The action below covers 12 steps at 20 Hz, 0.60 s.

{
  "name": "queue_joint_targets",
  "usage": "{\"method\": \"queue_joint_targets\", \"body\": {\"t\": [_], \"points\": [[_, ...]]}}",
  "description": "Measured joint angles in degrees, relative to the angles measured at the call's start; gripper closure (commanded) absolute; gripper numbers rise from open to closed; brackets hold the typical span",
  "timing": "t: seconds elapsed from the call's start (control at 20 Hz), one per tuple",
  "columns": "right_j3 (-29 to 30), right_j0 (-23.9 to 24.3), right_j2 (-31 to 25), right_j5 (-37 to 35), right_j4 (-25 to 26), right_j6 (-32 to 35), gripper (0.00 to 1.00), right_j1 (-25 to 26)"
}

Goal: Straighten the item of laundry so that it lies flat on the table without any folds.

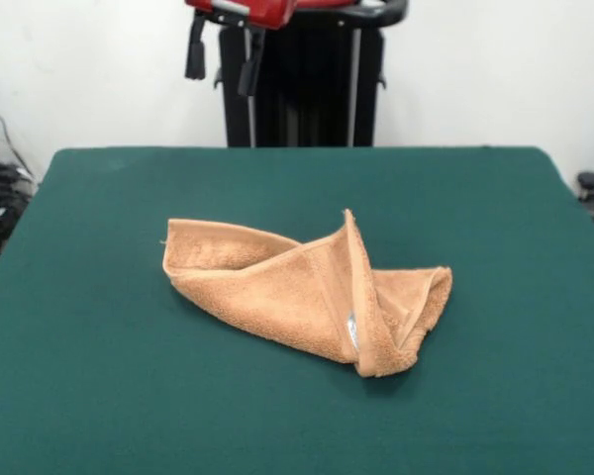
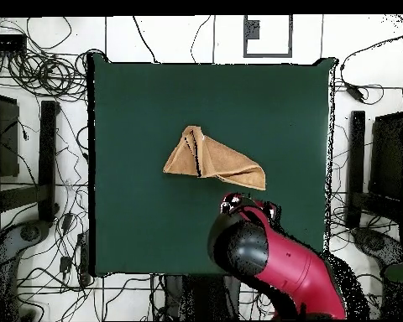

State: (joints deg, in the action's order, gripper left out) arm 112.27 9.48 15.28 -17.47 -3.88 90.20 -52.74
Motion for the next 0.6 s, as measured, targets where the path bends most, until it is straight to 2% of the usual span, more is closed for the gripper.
{"method": "queue_joint_targets", "body": {"t": [0.6], "points": [[-9.24, -5.60, 7.36, 1.79, -6.48, 0.53, 0.00, 7.39]]}}
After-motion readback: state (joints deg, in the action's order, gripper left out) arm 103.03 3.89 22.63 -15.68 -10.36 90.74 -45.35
